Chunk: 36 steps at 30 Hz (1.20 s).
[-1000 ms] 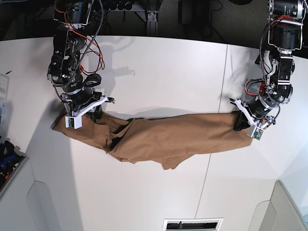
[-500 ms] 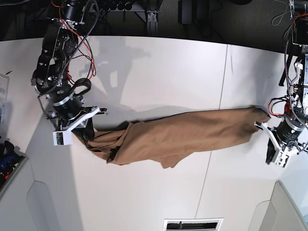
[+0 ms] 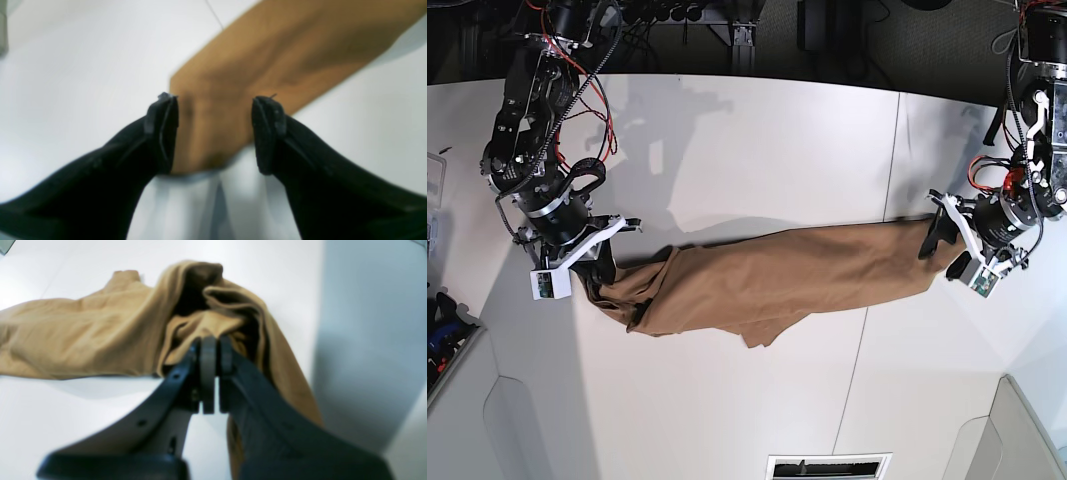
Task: Layout the t-shirt on the table in an organized manner, then fold the t-shirt properly
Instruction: 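Lift the shirt and stretch it between the grippers, then lower, then lay the shirt flat, release, and move the left gripper to a new edge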
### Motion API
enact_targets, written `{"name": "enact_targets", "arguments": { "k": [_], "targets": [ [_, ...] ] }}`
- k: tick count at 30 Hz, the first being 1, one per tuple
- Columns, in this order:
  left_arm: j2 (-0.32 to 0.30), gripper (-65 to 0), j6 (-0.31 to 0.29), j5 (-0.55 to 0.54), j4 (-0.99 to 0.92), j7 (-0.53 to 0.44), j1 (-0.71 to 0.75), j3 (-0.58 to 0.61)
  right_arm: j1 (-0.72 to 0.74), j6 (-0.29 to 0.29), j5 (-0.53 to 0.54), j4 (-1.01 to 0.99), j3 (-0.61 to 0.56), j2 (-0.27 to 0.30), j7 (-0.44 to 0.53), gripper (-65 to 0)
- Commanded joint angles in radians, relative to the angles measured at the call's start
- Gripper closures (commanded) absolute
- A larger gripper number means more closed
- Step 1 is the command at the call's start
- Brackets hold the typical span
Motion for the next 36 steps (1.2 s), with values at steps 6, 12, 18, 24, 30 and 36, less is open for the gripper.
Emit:
{"name": "enact_targets", "arguments": {
  "k": [6,12,18,24,30,36],
  "targets": [
    [0.023,-37.9,-0.051,0.09,-0.138,-0.072,-0.011,0.011,0.016,0.002,0.013,0.019,0.001,0.003,0.023,0.0],
    [0.024,-37.2,0.058,0.254,-0.2,-0.224,-0.012,0.13,0.016,0.002,0.013,0.016,0.001,0.003,0.021,0.0],
    [0.023,0.0,0.257,0.407,-0.216,-0.262,-0.024,0.195,0.016,0.002,0.013,0.002,0.001,0.003,0.023,0.0],
    [-0.01,0.0,0.466,0.417,-0.069,-0.261,-0.001,0.142,0.016,0.003,0.013,0.003,0.001,0.009,0.024,0.0],
    [-0.055,0.0,0.458,0.414,0.267,-0.204,0.107,0.066,0.016,0.046,0.061,0.043,0.011,0.029,0.022,0.0],
    [-0.065,0.0,0.435,0.417,0.541,-0.155,0.219,-0.071,0.016,0.079,0.158,0.147,0.074,0.051,-0.003,0.0]
  ]
}}
